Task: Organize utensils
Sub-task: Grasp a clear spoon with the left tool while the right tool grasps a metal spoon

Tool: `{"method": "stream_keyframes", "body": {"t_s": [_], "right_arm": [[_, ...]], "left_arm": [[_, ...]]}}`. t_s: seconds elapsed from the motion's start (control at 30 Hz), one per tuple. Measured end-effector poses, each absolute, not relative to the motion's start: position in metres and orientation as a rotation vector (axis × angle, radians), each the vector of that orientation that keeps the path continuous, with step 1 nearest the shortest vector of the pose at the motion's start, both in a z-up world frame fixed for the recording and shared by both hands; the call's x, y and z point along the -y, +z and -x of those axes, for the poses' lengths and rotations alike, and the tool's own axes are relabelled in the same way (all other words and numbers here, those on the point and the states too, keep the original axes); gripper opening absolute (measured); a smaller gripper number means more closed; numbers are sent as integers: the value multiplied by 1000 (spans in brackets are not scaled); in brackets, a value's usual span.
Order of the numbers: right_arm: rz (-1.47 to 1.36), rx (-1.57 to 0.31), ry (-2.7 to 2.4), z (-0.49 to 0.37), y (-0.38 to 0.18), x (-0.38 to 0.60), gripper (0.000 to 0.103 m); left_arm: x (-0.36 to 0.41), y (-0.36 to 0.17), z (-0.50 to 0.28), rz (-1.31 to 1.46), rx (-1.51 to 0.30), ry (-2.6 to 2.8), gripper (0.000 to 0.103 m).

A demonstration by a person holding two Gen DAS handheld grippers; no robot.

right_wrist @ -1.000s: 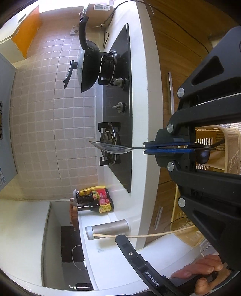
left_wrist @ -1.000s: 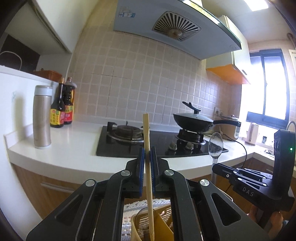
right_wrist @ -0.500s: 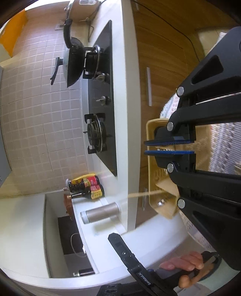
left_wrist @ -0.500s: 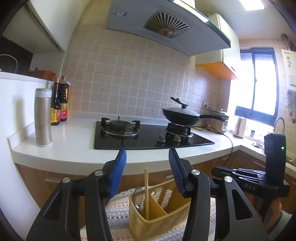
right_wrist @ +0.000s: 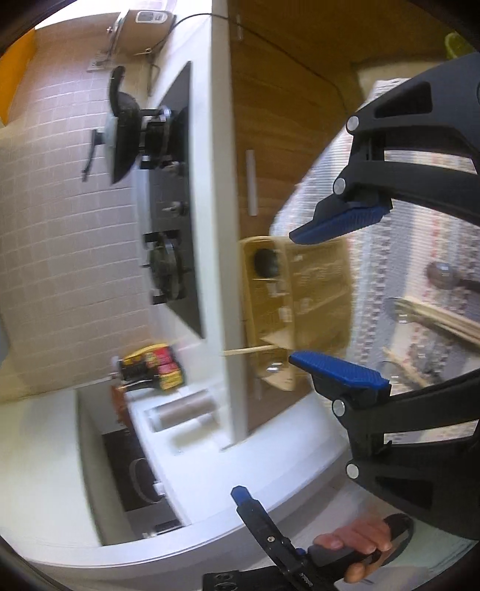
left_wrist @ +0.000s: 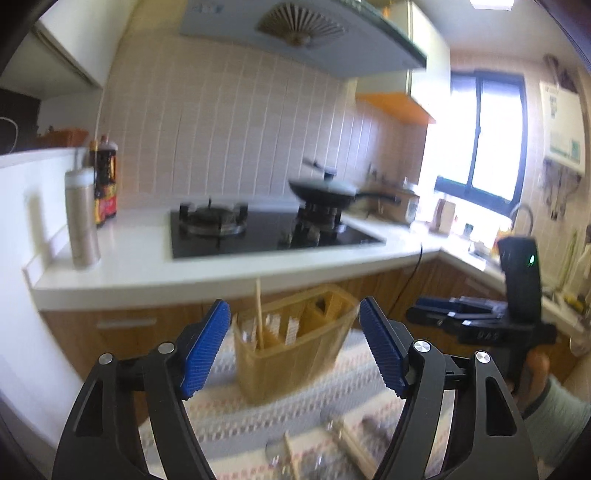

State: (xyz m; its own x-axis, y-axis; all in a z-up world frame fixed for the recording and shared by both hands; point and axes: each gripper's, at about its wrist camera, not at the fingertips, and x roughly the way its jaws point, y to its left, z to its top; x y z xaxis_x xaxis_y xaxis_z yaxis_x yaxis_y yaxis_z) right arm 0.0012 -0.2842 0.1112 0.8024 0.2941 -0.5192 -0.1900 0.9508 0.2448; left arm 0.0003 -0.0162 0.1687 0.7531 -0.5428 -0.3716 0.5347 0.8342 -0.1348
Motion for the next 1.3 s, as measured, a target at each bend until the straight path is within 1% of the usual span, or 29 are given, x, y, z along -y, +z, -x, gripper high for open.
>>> {"method": "stream_keyframes", "body": {"t_s": [0.17,0.27,0.33,0.37,0.5,0.57,0.63,0.7,0.73,0.9,1.03,1.17,1.27,1.3], "right_arm": [[-160,-759,214,5,87,274,57],[-133,-859,166,5,67,270,57],[-106,-942,131,3,49,266,56],[-100,-976,126,2,41,264,56],[-132,-1090,152,-1,7,259,56],[-130,-1117,156,-1,-3,256,54],[-123,-1143,163,0,-12,252,47],[-126,-1169,158,-3,-19,250,41],[-130,-1180,157,-3,-21,250,38],[-186,-1253,161,-11,-36,257,38],[-221,-1288,155,-14,-46,264,38],[-201,-1326,148,-15,-54,261,38],[-155,-1351,154,-14,-59,250,32],[-141,-1359,156,-14,-60,246,29]], "left_arm": [[9,142,1,-4,-524,-566,71],[7,118,-5,-25,-657,-605,71],[12,93,-10,-81,-766,-583,71],[14,81,-12,-106,-808,-564,68],[11,27,-29,-83,-1026,-579,49],[7,7,-37,-60,-1095,-587,45],[5,-9,-44,-53,-1146,-592,45],[5,-19,-48,-43,-1176,-594,42],[7,-23,-49,-38,-1191,-606,42],[16,-35,-54,-49,-1239,-610,42],[25,-36,-56,-75,-1233,-608,41],[37,-37,-54,-163,-1214,-560,35],[47,-40,-51,-219,-1201,-532,32],[48,-39,-51,-230,-1197,-528,31]]}}
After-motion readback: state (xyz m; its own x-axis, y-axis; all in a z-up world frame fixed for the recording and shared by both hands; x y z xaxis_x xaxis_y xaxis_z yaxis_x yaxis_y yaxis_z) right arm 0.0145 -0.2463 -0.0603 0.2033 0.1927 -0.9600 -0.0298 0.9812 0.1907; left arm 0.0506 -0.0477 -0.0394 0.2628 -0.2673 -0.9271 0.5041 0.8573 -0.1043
